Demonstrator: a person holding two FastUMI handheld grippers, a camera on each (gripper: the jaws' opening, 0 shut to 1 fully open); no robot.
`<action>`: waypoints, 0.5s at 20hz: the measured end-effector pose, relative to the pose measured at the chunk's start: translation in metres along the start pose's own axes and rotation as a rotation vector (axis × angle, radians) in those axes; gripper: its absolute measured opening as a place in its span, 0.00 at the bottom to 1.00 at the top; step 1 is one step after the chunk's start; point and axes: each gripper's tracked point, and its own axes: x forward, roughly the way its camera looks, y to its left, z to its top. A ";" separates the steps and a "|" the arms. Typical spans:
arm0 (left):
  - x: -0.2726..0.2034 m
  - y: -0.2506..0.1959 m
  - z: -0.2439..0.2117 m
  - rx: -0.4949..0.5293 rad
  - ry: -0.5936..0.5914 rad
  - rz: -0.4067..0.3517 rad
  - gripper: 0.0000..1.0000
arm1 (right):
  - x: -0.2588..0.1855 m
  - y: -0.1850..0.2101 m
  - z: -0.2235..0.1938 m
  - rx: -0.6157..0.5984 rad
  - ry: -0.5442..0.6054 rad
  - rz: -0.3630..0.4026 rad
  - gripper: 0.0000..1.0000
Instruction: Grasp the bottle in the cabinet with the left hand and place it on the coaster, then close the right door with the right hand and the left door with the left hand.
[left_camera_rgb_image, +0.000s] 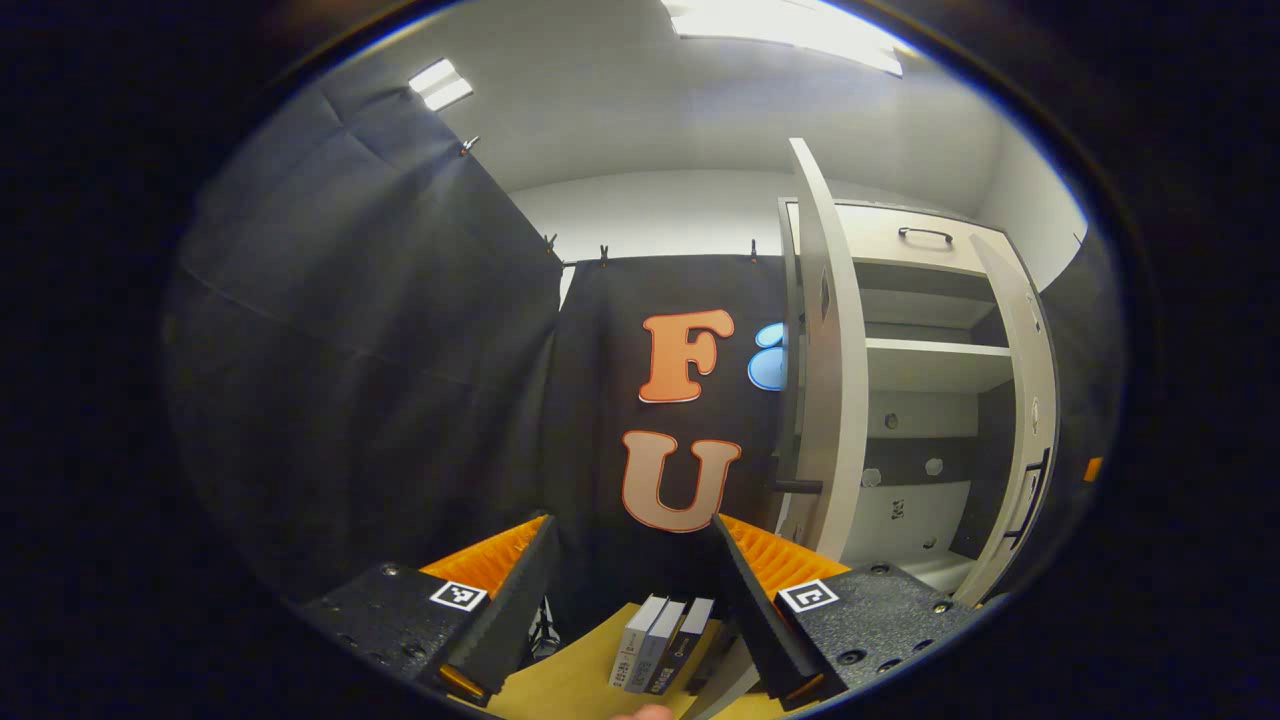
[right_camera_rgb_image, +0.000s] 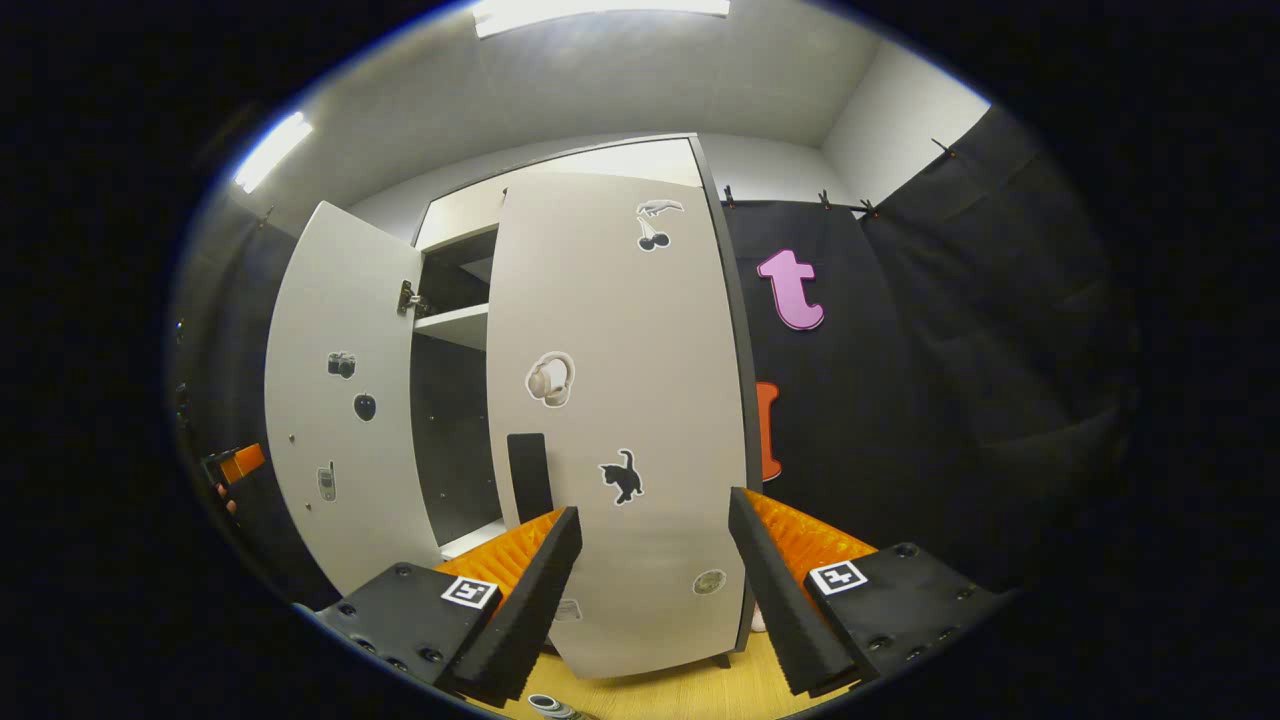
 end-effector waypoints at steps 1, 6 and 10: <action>0.005 -0.002 -0.003 0.006 0.000 -0.006 0.91 | -0.003 -0.005 -0.003 -0.008 0.007 -0.013 0.98; 0.010 -0.018 -0.011 0.001 0.006 -0.040 0.90 | -0.008 -0.022 -0.010 -0.004 0.020 -0.056 0.98; 0.004 -0.032 -0.014 -0.061 0.023 -0.082 0.87 | -0.005 -0.023 -0.011 -0.006 0.030 -0.060 0.98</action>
